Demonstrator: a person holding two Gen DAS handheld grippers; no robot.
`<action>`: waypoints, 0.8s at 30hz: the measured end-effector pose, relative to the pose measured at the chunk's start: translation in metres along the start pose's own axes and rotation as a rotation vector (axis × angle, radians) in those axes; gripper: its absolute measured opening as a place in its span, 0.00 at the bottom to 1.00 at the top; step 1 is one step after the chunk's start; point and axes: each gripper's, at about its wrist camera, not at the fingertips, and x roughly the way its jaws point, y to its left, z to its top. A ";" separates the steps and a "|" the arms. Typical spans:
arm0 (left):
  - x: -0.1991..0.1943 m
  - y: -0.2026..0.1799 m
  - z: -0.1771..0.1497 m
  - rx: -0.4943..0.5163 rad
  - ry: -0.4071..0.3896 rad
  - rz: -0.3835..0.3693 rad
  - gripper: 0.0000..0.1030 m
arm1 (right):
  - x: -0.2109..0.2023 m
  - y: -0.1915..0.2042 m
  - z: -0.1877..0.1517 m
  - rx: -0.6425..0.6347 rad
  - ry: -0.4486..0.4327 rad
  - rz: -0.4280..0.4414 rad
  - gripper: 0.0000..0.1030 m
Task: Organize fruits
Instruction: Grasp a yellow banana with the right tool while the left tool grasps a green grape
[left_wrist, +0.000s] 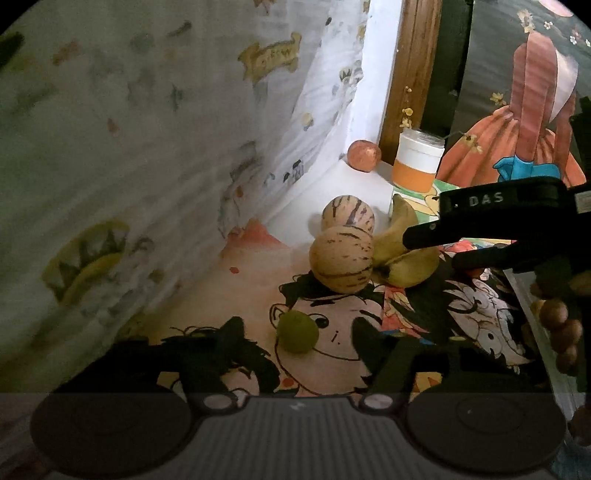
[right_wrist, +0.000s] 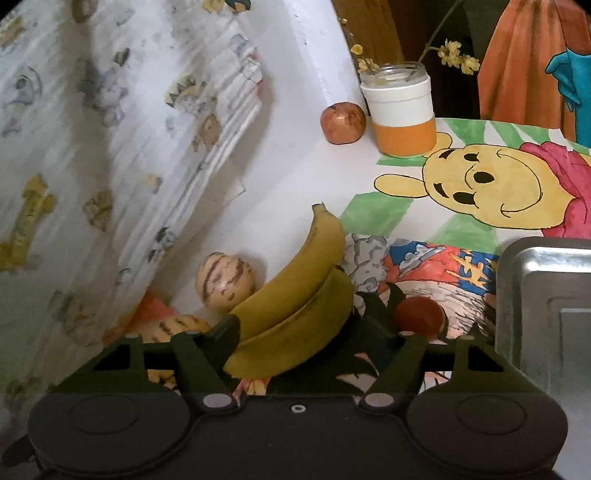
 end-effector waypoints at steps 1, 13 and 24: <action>0.001 0.000 0.000 -0.001 -0.001 -0.001 0.62 | 0.003 0.000 0.000 0.003 0.005 -0.001 0.68; 0.005 -0.003 0.001 0.001 -0.004 -0.026 0.36 | 0.010 -0.004 -0.011 0.000 -0.055 0.031 0.64; 0.004 -0.005 0.001 0.020 0.000 -0.004 0.31 | 0.007 -0.004 -0.014 0.033 -0.040 0.053 0.51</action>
